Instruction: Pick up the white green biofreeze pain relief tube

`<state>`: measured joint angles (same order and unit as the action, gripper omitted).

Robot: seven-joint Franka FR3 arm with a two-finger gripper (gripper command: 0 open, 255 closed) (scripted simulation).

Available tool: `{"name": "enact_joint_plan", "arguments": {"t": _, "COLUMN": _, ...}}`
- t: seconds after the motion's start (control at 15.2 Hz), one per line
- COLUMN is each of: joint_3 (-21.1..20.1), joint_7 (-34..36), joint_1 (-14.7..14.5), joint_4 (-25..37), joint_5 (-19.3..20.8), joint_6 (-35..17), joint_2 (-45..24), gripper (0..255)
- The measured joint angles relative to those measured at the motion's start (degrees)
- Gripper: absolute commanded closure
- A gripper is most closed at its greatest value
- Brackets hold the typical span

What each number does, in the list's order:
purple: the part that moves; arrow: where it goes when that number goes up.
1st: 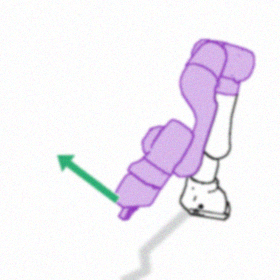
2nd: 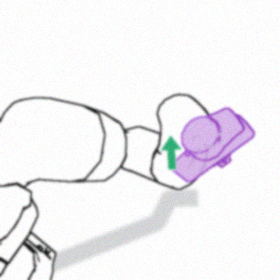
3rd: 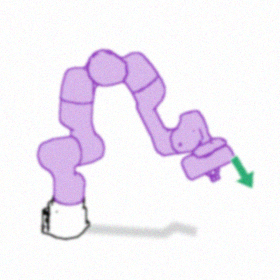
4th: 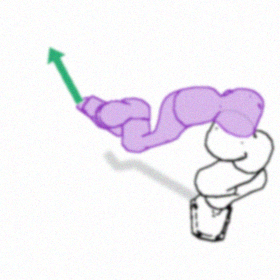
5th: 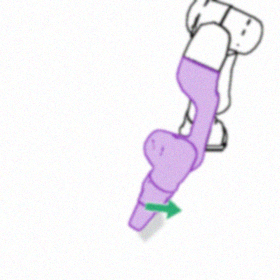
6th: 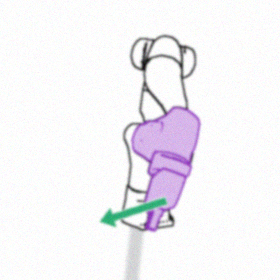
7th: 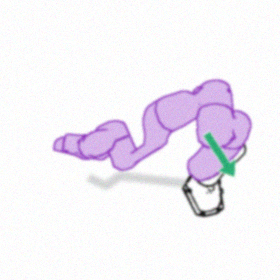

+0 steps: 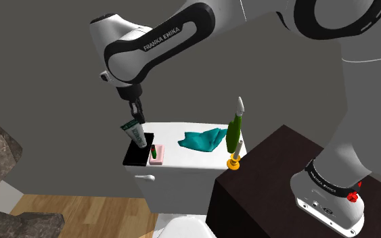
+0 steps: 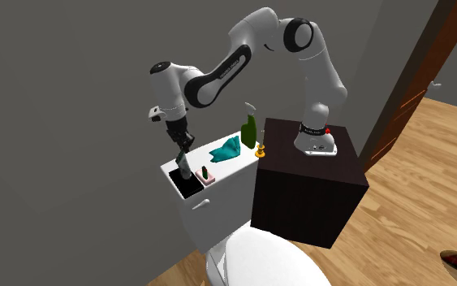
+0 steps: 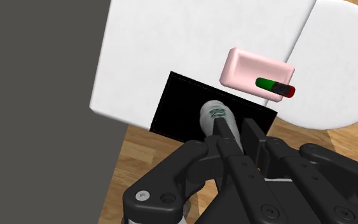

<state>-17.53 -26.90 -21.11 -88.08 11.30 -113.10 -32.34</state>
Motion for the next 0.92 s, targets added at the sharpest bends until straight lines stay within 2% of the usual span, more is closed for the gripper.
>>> {"name": "enact_joint_plan", "arguments": {"t": 0.92, "joint_3": -0.71, "joint_7": -0.92, "joint_1": 0.1, "joint_4": 5.05, "joint_5": -1.28, "joint_6": 8.38, "joint_2": 3.51, "gripper": 255}}
